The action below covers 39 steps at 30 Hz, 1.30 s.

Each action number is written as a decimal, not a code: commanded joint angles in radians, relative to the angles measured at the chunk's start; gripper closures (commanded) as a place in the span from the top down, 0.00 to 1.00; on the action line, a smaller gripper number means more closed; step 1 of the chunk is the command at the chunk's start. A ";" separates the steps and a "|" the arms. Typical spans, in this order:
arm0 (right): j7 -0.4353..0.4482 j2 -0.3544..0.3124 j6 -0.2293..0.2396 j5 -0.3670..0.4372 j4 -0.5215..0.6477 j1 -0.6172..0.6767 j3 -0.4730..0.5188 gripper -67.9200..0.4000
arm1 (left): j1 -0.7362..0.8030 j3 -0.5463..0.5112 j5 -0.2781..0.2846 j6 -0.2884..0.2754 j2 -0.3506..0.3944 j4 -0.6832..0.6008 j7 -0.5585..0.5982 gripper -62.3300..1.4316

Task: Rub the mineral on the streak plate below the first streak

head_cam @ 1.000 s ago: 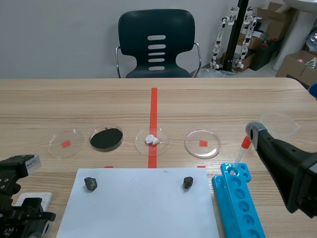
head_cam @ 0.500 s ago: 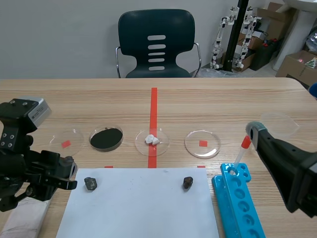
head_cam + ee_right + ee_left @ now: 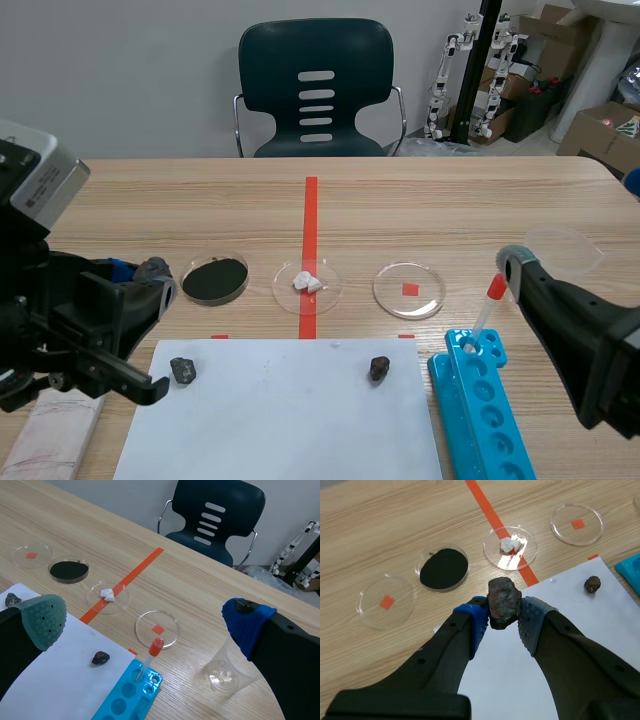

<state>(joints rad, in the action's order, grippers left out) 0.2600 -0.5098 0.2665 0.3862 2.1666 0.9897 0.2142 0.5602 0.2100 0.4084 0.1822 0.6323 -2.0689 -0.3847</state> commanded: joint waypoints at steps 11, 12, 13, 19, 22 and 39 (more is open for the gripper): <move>0.014 -0.002 -0.005 0.008 0.019 -0.009 0.005 1.00 | 0.063 0.060 -0.175 -0.081 0.002 -0.038 0.133 0.20; 0.014 -0.002 -0.005 0.008 0.019 -0.009 0.005 1.00 | 0.063 0.063 -0.190 -0.081 0.002 -0.038 0.135 0.20; 0.014 -0.002 -0.005 0.008 0.019 -0.009 0.005 1.00 | 0.063 0.065 -0.193 -0.081 0.001 -0.038 0.141 0.20; 0.014 -0.002 -0.005 0.008 0.019 -0.009 0.005 1.00 | 0.063 0.064 -0.193 -0.080 0.000 -0.038 0.205 0.20; 0.014 -0.002 -0.005 0.008 0.019 -0.009 0.005 1.00 | 0.057 0.064 -0.193 -0.080 0.000 -0.038 0.209 0.20; 0.014 -0.002 -0.005 0.008 0.019 -0.009 0.005 1.00 | 0.058 0.064 -0.192 -0.080 0.000 -0.038 0.205 0.20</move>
<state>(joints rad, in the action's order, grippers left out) 0.2600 -0.5098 0.2665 0.3862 2.1666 0.9897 0.2142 0.6178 0.2764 0.2131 0.1009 0.6323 -2.0888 -0.1936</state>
